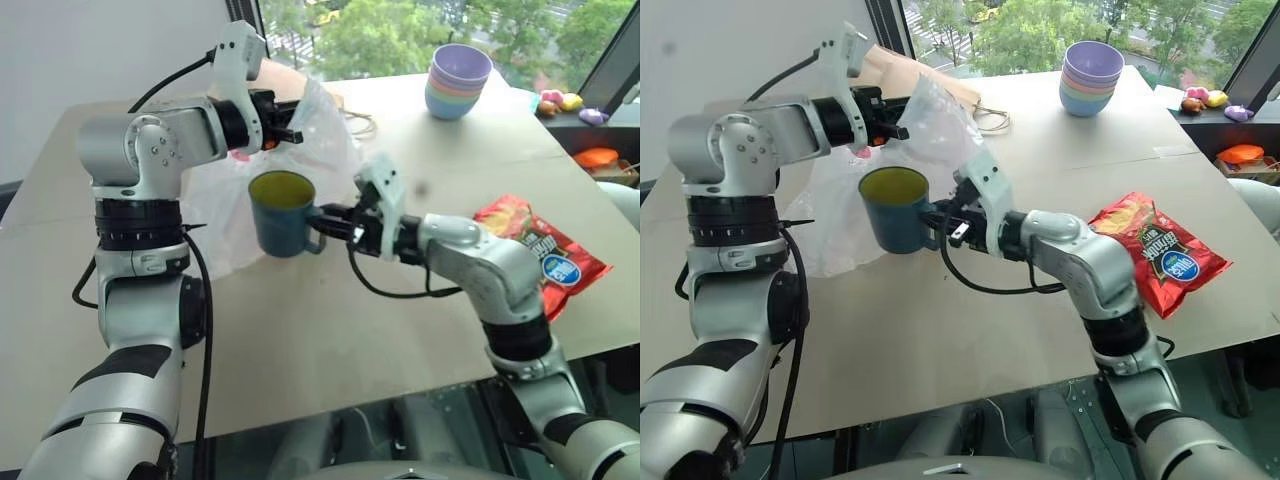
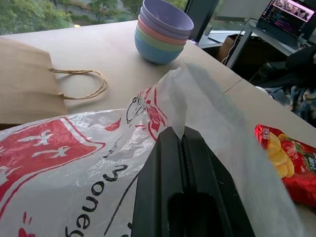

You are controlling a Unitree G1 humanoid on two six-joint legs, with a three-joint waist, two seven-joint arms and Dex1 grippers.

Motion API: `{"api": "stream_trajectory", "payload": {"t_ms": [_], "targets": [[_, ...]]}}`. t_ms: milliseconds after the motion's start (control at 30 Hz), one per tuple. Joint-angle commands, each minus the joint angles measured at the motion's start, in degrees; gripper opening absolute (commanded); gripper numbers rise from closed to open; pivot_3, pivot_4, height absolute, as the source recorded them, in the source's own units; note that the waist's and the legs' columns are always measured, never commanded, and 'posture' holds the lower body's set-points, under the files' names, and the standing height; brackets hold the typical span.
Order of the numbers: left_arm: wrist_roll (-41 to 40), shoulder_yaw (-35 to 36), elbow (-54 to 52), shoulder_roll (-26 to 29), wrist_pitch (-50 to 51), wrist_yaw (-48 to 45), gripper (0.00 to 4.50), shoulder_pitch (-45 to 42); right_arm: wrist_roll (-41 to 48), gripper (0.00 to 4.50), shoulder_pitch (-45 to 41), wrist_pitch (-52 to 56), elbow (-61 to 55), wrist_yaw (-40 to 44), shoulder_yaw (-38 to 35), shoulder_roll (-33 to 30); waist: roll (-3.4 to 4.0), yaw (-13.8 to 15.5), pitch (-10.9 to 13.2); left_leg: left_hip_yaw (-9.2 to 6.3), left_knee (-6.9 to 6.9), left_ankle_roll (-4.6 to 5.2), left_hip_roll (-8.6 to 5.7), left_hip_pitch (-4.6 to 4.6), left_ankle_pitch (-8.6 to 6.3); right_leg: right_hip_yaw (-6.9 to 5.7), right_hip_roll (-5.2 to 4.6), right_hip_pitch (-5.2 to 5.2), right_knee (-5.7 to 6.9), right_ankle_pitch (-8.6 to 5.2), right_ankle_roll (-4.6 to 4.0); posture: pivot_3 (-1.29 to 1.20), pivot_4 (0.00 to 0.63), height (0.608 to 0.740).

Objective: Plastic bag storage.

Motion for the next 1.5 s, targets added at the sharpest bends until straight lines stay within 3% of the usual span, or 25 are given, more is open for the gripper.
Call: {"api": "stream_trajectory", "payload": {"t_ms": [33,167,333,533,700,867,1233,1400,1500], "targets": [[0.95,-0.27,-0.72,0.74,-2.00,-0.38,0.00,-1.93,2.29,0.35,-0.82,1.88,-4.94,3.27,2.53,-1.25,0.00,-0.16,0.00,-0.01,-0.01,0.00,0.00,-0.01,0.00,-0.06,-0.02,-0.01,-0.01,0.00,0.00,0.00,0.150,0.740],[2.33,-0.91,0.34,0.72,-4.37,-0.82,0.00,-1.82,1.81,0.35,-0.61,2.40,-5.44,6.76,5.31,-5.49,0.00,-0.29,0.00,-0.02,-0.03,0.00,0.00,0.00,0.00,-0.20,-0.07,-0.04,-0.01,0.00,0.00,0.00,0.150,0.740],[1.90,-2.11,-0.47,0.57,-4.49,-2.96,0.00,-1.88,-2.46,0.35,-4.03,-3.26,6.46,4.01,4.23,-1.80,0.00,-0.47,0.00,0.01,-0.01,-0.01,0.00,0.05,0.00,-0.16,-0.06,-0.04,0.11,0.00,0.00,0.00,0.150,0.740],[-1.02,-0.68,-7.33,5.97,2.08,-6.15,0.00,3.04,-0.88,0.35,-5.99,-4.77,14.70,-7.60,-9.75,5.47,0.00,-1.65,0.00,0.00,-0.04,0.00,-0.01,0.01,0.00,-0.16,-0.08,-0.06,0.03,0.00,0.00,0.00,0.150,0.740],[-4.82,1.75,-11.54,8.11,7.73,-6.84,0.00,5.39,-0.50,0.35,-4.85,-2.47,13.37,-9.26,-13.75,3.34,0.01,-1.66,0.01,-0.05,-0.05,0.00,-0.01,0.02,0.00,-0.31,-0.11,-0.05,0.03,0.00,0.00,0.00,0.150,0.740],[-7.69,5.57,-12.52,4.57,12.87,-3.07,0.00,3.81,1.98,0.35,-2.75,1.90,8.80,-7.63,-15.77,-1.35,0.02,-1.56,0.01,-0.05,-0.04,0.00,-0.01,0.01,0.00,-0.30,-0.13,-0.05,0.03,0.00,0.00,0.00,0.150,0.740],[-9.39,7.28,-10.40,2.02,15.07,0.39,0.00,0.99,17.81,0.35,6.07,13.91,-13.90,5.57,-11.89,-12.28,0.02,-1.35,0.01,-0.04,-0.07,0.00,-0.03,0.04,0.00,-0.18,-0.11,-0.04,0.05,0.00,0.00,0.00,0.150,0.740],[-9.79,6.46,-10.52,1.32,15.01,0.76,0.00,0.63,23.97,0.35,5.61,14.10,-15.66,7.25,-13.97,-12.73,0.02,-1.08,0.01,-0.03,-0.04,0.01,-0.12,0.05,0.00,-0.17,-0.18,-0.03,0.05,0.00,0.00,0.00,0.150,0.740],[-10.27,6.71,-10.60,0.58,15.29,1.13,0.00,0.71,22.94,0.35,3.57,13.13,-11.32,0.83,-15.58,-8.57,0.02,-1.22,0.01,-0.06,-0.05,0.01,-0.12,0.06,0.00,-0.21,-0.17,-0.03,0.08,0.00,0.00,0.00,0.150,0.740]]}}
